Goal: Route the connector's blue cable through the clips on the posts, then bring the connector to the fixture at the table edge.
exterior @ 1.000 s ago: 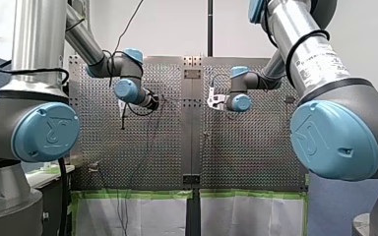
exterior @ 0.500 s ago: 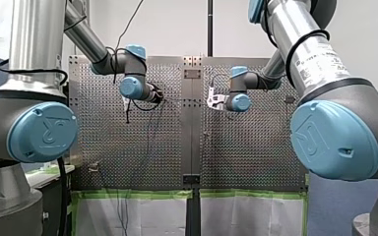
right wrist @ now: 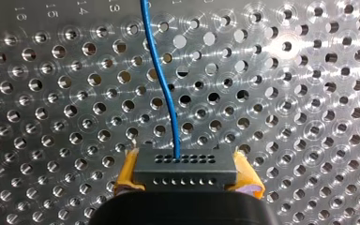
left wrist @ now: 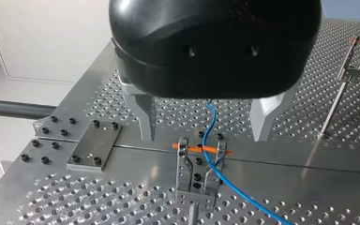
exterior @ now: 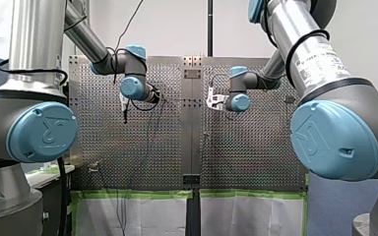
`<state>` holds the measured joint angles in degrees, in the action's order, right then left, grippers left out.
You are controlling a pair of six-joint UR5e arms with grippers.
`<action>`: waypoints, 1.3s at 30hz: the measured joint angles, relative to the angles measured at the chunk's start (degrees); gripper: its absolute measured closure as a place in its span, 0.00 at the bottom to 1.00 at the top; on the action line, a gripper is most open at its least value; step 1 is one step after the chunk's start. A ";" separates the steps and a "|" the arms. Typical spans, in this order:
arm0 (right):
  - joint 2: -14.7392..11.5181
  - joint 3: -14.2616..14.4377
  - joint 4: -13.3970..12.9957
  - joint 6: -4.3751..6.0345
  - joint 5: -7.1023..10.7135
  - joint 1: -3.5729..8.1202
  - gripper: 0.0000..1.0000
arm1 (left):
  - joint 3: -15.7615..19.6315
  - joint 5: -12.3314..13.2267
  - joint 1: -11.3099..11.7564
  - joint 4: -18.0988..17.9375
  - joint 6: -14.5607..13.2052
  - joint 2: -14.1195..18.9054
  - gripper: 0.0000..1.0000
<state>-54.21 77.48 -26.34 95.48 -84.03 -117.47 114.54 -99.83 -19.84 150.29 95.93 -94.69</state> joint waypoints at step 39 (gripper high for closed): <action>0.01 0.00 1.04 -0.02 0.17 -0.17 1.00 | -3.81 -6.11 -6.08 -9.68 4.80 -6.75 0.00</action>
<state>-54.20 77.48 -25.30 95.47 -83.86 -117.63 110.74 -105.93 -25.92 140.60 100.73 -101.44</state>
